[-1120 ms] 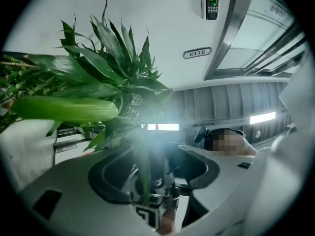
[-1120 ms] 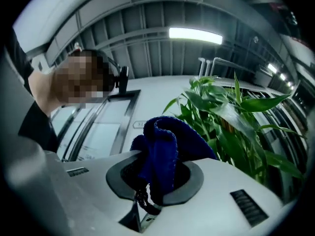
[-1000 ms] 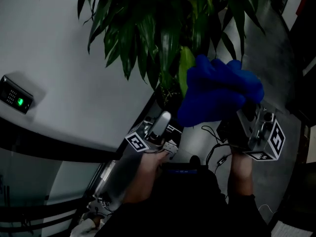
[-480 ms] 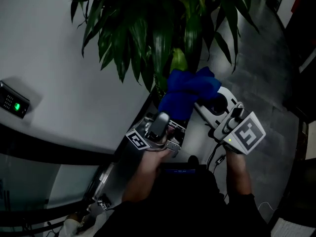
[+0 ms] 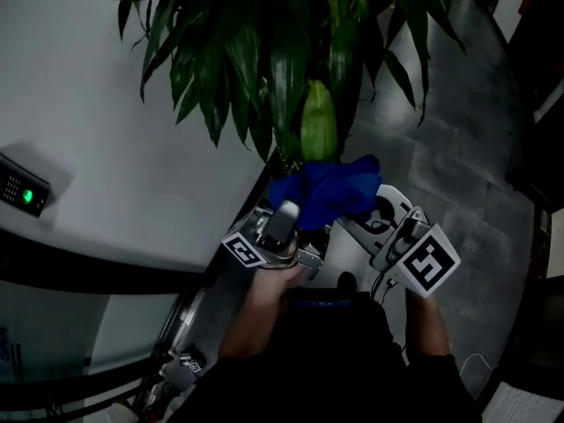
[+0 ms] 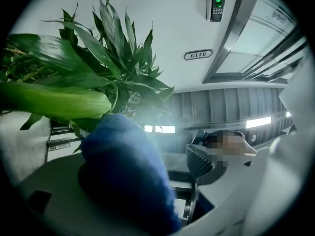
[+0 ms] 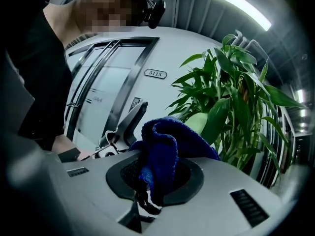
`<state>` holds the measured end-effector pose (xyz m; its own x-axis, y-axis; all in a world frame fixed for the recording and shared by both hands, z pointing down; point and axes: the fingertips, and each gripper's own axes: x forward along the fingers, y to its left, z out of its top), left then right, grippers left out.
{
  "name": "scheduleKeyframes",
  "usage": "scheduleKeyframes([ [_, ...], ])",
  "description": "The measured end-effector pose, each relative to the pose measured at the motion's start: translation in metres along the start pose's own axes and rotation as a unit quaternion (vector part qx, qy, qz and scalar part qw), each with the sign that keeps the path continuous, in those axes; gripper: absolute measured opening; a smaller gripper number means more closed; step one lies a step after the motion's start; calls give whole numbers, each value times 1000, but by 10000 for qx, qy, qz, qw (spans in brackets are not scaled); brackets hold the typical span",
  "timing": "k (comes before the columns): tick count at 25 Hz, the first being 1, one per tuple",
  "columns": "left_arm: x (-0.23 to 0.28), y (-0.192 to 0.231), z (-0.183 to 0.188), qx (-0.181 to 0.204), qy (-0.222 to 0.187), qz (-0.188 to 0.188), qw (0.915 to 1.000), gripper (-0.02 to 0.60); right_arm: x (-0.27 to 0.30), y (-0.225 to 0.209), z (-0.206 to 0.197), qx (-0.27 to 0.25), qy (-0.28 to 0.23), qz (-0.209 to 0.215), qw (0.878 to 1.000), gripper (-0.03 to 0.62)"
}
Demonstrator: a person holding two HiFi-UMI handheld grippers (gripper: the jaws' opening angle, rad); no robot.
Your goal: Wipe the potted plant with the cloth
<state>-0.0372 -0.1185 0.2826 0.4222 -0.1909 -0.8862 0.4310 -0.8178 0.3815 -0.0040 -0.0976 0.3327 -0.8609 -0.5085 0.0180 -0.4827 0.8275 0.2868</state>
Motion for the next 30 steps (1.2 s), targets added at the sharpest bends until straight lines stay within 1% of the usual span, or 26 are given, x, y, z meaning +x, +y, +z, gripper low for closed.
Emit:
scheduleKeyframes([
  [8,-4,-2,-12,31,356,-17,9994,394,-16,18,-20,-45,396,-101,9992,75],
  [10,-7,-2,-16,47,470,1,9989,394,-17,23,-25,-227,600,-149,9978,75],
  [12,-11,-2,-23,189,684,38,9975,394,-17,31,-32,-500,907,-131,9945,75],
  [15,-20,-4,-29,501,1020,122,9935,394,-15,51,-53,-1016,1441,177,9842,75],
  [17,-24,-6,-30,606,1134,136,9916,394,-16,63,-64,-1194,1759,369,9764,75],
  [21,-31,-13,-31,912,1379,171,9861,394,-23,75,-78,-1334,2224,561,9642,75],
  [25,-42,-14,-23,1207,1441,315,9817,394,-40,78,-102,-1247,2740,697,9511,75],
  [27,-49,-13,-18,1302,1400,435,9806,394,-52,74,-113,-1133,2963,572,9466,75],
  [28,-54,-13,-15,1325,1365,499,9805,393,-59,69,-115,-1056,3001,437,9471,75],
  [30,-60,-15,-10,1329,1265,592,9812,393,-70,52,-109,-885,2851,47,9544,75],
])
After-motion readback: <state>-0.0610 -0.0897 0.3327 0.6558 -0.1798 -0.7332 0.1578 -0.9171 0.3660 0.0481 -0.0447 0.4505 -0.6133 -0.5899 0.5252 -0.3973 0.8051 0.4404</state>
